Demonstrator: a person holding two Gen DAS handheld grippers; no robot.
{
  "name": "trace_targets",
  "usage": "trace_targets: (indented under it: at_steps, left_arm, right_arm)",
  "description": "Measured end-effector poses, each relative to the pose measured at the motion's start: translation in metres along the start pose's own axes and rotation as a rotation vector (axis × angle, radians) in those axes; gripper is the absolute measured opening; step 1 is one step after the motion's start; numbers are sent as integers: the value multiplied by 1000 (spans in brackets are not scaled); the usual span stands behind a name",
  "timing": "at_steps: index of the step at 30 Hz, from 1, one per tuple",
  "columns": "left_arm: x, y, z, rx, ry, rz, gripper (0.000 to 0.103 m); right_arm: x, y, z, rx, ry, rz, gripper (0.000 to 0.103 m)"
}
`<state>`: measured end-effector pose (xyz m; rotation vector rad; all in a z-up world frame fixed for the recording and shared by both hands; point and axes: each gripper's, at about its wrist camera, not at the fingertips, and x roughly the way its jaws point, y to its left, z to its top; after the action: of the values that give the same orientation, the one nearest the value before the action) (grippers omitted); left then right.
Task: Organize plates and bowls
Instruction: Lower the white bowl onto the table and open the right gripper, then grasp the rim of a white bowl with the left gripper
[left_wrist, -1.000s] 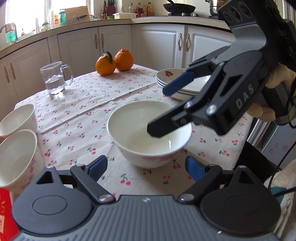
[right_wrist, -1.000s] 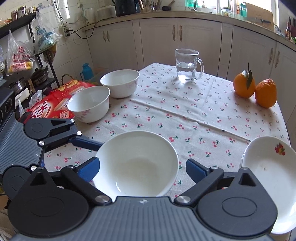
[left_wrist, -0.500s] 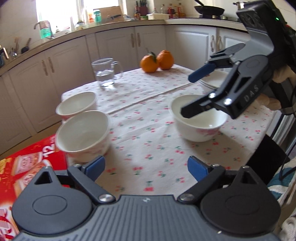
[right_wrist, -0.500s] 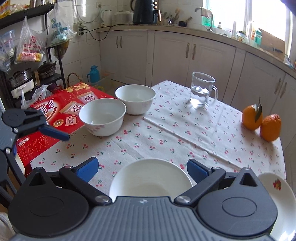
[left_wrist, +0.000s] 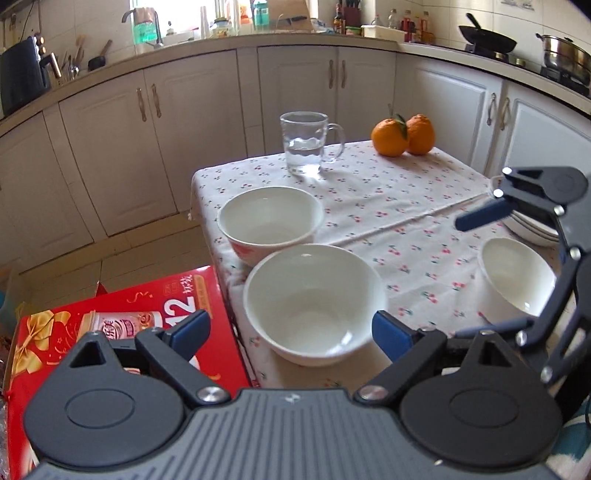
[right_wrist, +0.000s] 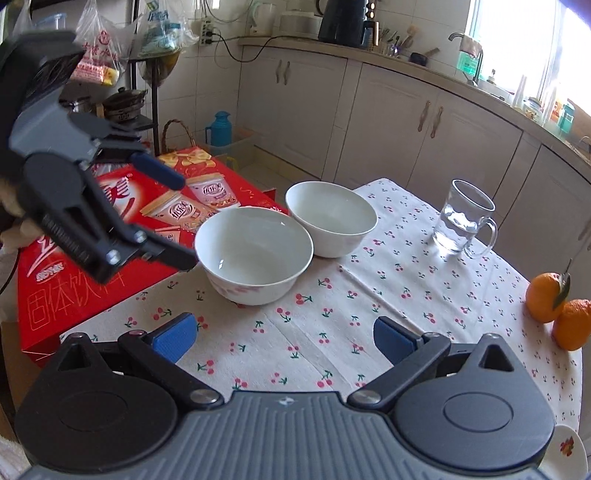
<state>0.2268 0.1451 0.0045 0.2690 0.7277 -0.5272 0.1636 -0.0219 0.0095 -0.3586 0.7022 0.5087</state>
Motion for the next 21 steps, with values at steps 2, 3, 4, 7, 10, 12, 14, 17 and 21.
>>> trace_targets:
  at_steps: [2,3,4,7,10,12,14,17,21]
  left_arm:
    - [11,9,5,-12,22,-16,91]
    - [16,13,7,-23,33,-32,90]
    - [21,17,9,-38,47,-43,87]
    - [38,28,12,-84,85,-72,80]
    - [51,36,14,-123,123,-95,68]
    - [57,38,15,-125,139,-109,66]
    - [60,39,17,-119,150,-115,65]
    - [65,38,19,-104,163,-127,64]
    - [69,39,20,-102,171,-137,59]
  right_arm:
    - [10,4,3,-23,20,-17,103]
    - [14,6,4,-29,27,-9,103]
    - [18,6,5,-30,35,6,103]
    - [29,9,10,-34,48,55,102]
    - [40,13,16,-58,55,70,96]
    - [46,13,20,-68,61,83,89]
    - [52,13,22,-73,66,96,85]
    - [60,12,25,-75,77,118,74]
    - [64,11,26,-79,80,131,69]
